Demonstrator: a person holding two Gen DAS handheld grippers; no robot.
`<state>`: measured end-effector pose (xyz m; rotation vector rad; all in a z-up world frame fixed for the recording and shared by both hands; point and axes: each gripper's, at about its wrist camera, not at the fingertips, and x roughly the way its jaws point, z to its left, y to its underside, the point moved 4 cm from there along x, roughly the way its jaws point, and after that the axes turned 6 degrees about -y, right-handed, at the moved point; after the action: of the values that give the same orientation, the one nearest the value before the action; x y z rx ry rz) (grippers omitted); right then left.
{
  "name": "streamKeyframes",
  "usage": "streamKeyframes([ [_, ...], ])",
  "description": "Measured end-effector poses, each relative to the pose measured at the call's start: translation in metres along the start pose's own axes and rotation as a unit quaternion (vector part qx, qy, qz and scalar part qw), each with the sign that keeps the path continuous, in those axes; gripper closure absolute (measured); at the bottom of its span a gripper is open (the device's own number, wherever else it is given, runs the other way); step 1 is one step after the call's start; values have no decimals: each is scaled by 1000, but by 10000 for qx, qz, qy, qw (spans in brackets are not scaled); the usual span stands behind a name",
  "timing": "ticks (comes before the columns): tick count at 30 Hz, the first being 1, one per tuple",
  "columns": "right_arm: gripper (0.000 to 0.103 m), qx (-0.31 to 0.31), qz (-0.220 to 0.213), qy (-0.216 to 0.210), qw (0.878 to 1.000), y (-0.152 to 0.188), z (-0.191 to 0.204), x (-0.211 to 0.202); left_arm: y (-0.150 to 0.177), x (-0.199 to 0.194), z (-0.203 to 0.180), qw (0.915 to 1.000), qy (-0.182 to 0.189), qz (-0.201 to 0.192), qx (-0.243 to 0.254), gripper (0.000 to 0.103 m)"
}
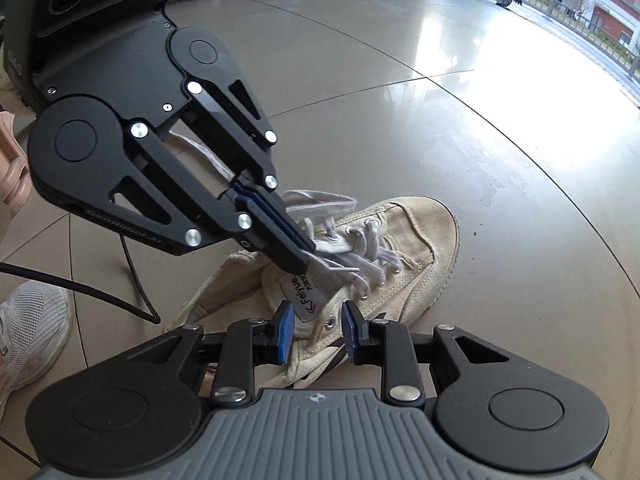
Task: Lace up shoes with both hands
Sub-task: 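Press the lace at the next eyelet with the left gripper while the right gripper holds the sneaker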
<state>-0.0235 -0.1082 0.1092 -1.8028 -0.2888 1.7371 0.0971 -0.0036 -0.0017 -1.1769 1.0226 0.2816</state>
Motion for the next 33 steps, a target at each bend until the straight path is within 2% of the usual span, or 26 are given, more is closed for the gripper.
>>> streamKeyframes([
  [6,77,-121,213,86,9997,-2,11,17,5,8,-1,9999,-80,60,-88,103],
  [11,92,-84,297,158,9994,-3,10,16,6,11,1,9999,-61,60,-115,103],
  [19,92,795,268,3,9965,-1,-33,4,4,23,-7,9997,-69,123,204,103],
  [24,92,866,246,-11,9959,4,-33,2,-1,30,-10,9994,-96,157,277,102],
  [27,92,893,250,-22,9957,-13,-42,9,-1,33,-11,9994,-69,133,311,102],
  [33,92,934,248,-35,9953,-18,-53,9,10,17,-14,9983,137,6,561,103],
])
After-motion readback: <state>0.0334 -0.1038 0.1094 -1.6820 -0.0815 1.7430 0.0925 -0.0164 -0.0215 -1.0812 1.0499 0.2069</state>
